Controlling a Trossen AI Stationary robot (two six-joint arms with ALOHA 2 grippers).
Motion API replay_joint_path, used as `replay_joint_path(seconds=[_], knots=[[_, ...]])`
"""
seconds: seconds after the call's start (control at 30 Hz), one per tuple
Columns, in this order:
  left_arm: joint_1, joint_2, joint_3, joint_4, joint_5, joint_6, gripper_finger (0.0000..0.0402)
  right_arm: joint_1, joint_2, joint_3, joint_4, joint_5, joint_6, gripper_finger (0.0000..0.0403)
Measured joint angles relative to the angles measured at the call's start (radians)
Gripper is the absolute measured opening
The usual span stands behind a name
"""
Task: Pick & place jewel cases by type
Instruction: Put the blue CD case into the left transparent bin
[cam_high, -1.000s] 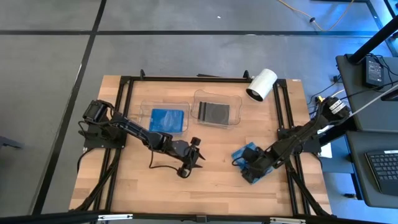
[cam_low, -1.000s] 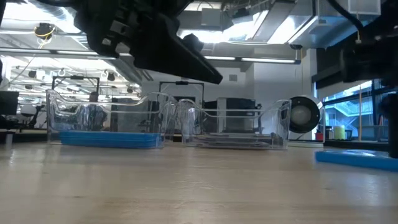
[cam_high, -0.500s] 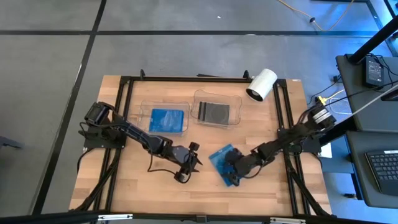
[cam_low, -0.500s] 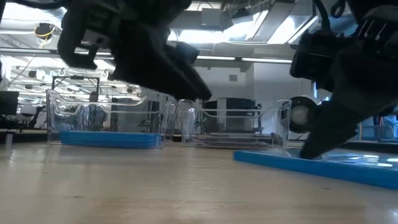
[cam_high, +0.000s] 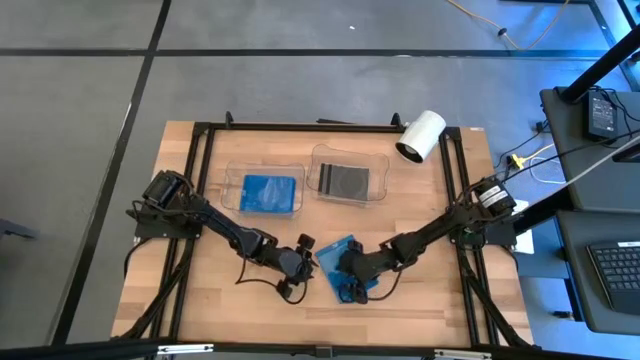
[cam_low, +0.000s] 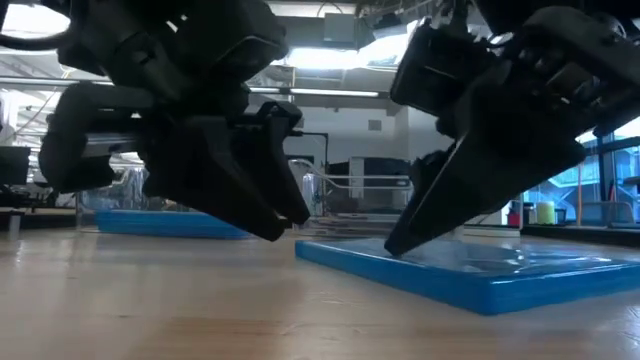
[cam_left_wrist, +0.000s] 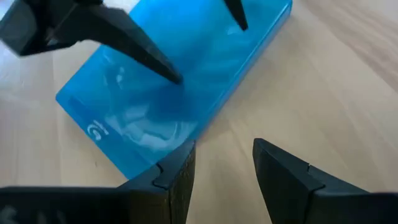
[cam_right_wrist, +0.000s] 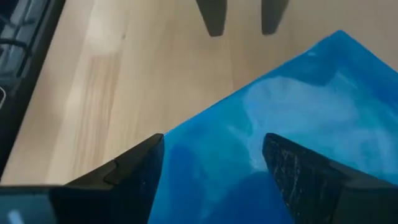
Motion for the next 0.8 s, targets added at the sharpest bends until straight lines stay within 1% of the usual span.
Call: replay_joint_path(seconds=[0.13, 0.23, 0.33, 0.4, 0.47, 0.53, 0.6, 0.67, 0.8], knots=[[-0.001, 0.0, 0.0, 0.001, -0.001, 0.001, 0.0159, 0.001, -0.013, 0.053, -0.062, -0.021, -0.093, 0.0284], [-0.001, 0.0, 0.0, 0.002, -0.019, 0.009, 0.0161, 0.002, -0.059, 0.097, -0.202, -0.025, -0.111, 0.0284], [-0.001, 0.0, 0.0, -0.001, -0.052, 0.039, 0.0161, 0.007, -0.103, 0.134, -0.356, 0.009, -0.114, 0.0284], [-0.001, 0.0, 0.0, -0.001, -0.078, 0.068, 0.0159, 0.01, -0.137, 0.142, -0.418, 0.045, -0.131, 0.0284], [-0.001, 0.0, 0.0, -0.001, -0.099, 0.103, 0.0157, 0.01, -0.172, 0.136, -0.469, 0.084, -0.137, 0.0284], [-0.001, 0.0, 0.0, -0.001, -0.115, 0.137, 0.0157, 0.007, -0.192, 0.116, -0.546, 0.111, -0.098, 0.0284], [-0.001, 0.004, 0.0, 0.0, -0.125, 0.174, 0.0158, -0.005, -0.206, 0.088, -0.572, 0.11, -0.06, 0.0284], [-0.004, 0.013, 0.0, -0.001, -0.133, 0.223, 0.0159, -0.016, -0.222, 0.063, -0.56, 0.105, -0.035, 0.0284], [-0.013, 0.041, 0.001, 0.001, -0.148, 0.371, 0.0156, -0.029, -0.225, 0.016, -0.544, 0.087, -0.005, 0.0284]])
